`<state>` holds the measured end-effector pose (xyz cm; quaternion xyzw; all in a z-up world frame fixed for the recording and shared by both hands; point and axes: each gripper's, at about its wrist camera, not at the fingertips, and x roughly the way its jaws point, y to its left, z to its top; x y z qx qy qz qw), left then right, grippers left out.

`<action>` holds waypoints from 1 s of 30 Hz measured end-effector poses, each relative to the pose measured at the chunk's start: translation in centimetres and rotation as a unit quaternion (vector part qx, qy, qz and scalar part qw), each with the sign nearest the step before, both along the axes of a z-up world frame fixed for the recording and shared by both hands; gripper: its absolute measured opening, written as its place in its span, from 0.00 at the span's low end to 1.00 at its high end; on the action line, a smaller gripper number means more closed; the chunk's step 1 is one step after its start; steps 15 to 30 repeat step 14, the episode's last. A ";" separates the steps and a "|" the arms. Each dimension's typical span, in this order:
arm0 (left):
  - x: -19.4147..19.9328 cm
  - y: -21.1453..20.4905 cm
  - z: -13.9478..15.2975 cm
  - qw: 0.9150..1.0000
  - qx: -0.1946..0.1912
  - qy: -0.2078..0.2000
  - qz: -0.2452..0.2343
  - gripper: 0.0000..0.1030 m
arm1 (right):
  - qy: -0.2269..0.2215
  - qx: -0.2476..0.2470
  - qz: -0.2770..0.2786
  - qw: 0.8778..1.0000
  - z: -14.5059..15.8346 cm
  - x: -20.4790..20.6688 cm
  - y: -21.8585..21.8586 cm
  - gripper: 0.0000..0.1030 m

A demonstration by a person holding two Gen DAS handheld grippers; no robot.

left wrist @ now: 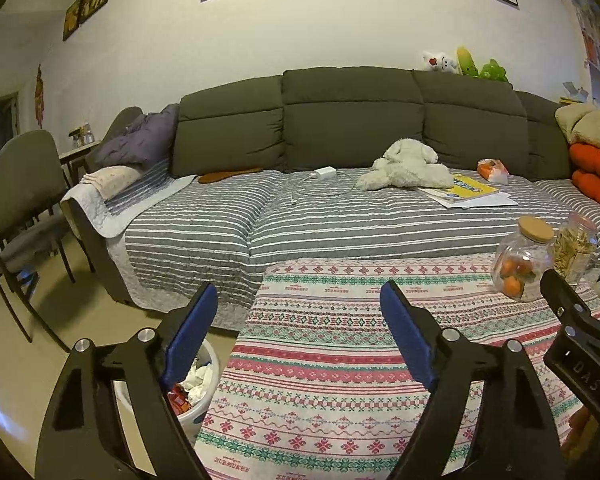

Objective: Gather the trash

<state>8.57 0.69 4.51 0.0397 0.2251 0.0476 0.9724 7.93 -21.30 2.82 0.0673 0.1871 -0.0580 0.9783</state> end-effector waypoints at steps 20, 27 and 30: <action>0.0 -0.5 0.1 1.000 -0.014 0.007 -0.002 0.93 | 0.001 -0.002 -0.005 1.000 -0.1 0.1 0.0 0.94; 0.0 -0.5 0.1 1.000 -0.014 0.007 -0.002 0.93 | 0.001 -0.002 -0.005 1.000 -0.1 0.1 0.0 0.94; 0.0 -0.5 0.1 1.000 -0.014 0.007 -0.002 0.93 | 0.001 -0.002 -0.005 1.000 -0.1 0.1 0.0 0.94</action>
